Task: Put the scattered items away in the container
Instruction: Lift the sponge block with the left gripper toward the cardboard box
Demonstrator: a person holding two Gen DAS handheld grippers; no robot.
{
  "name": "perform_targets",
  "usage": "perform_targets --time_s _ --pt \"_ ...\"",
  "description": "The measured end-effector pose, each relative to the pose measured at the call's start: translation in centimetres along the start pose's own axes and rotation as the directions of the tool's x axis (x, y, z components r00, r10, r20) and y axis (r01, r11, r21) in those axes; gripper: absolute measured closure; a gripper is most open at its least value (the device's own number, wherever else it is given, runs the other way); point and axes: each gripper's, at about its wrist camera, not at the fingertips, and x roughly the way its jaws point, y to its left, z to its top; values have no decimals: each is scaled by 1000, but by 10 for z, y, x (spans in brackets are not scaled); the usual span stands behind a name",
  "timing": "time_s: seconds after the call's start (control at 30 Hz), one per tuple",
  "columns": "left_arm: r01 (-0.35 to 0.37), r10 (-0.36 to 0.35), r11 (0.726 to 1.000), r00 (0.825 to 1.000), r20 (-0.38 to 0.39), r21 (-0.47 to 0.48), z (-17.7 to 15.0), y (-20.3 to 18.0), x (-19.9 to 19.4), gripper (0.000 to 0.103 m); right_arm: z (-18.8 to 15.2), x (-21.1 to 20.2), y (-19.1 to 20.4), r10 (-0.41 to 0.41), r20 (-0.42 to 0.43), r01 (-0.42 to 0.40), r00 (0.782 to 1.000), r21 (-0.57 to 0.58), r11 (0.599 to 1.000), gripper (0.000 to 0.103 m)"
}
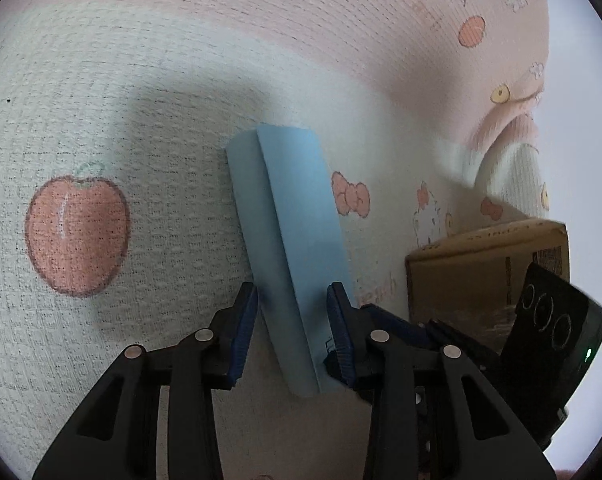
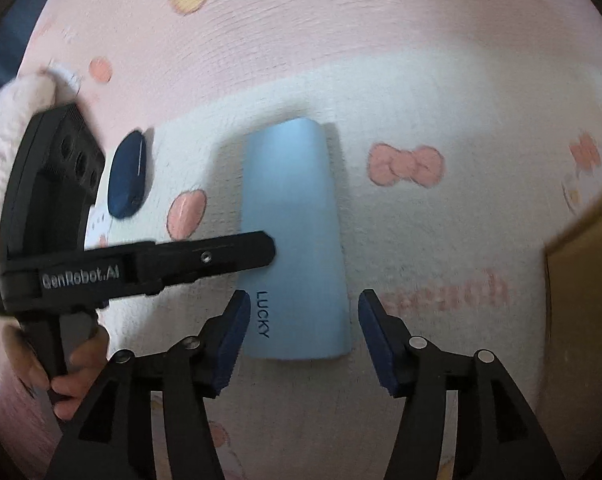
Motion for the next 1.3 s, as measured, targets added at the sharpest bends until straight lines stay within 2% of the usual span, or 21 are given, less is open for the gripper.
perform_targets --time_s 0.23,0.43,0.57,0.67,0.8,0.9,1.03,1.3 --pt "28 -28 999 1000 -4 -26 9 8 0 64 8 14 9 -44 -34 42 998 -45 998 43" --pt "100 -99 991 995 16 -92 10 19 5 64 16 32 13 -74 -45 72 996 -49 996 41" --pt "147 -145 980 989 26 -131 8 29 6 64 18 37 15 -82 -35 80 996 -54 995 41" --pt "162 -158 975 987 39 -151 7 34 6 65 17 41 20 -105 -23 103 994 -86 991 43" --pt "174 -166 972 984 62 -156 5 31 1 67 16 37 21 -91 3 91 996 -88 992 44" --pt "190 -180 972 980 83 -141 4 25 -11 67 19 28 25 -75 22 76 997 -81 994 44" --pt "217 -202 971 970 132 -105 7 6 -36 67 27 3 42 -85 71 94 994 -126 988 44" --pt "211 -216 976 951 221 44 8 -59 -88 67 41 -67 58 -65 191 96 979 -161 982 44"
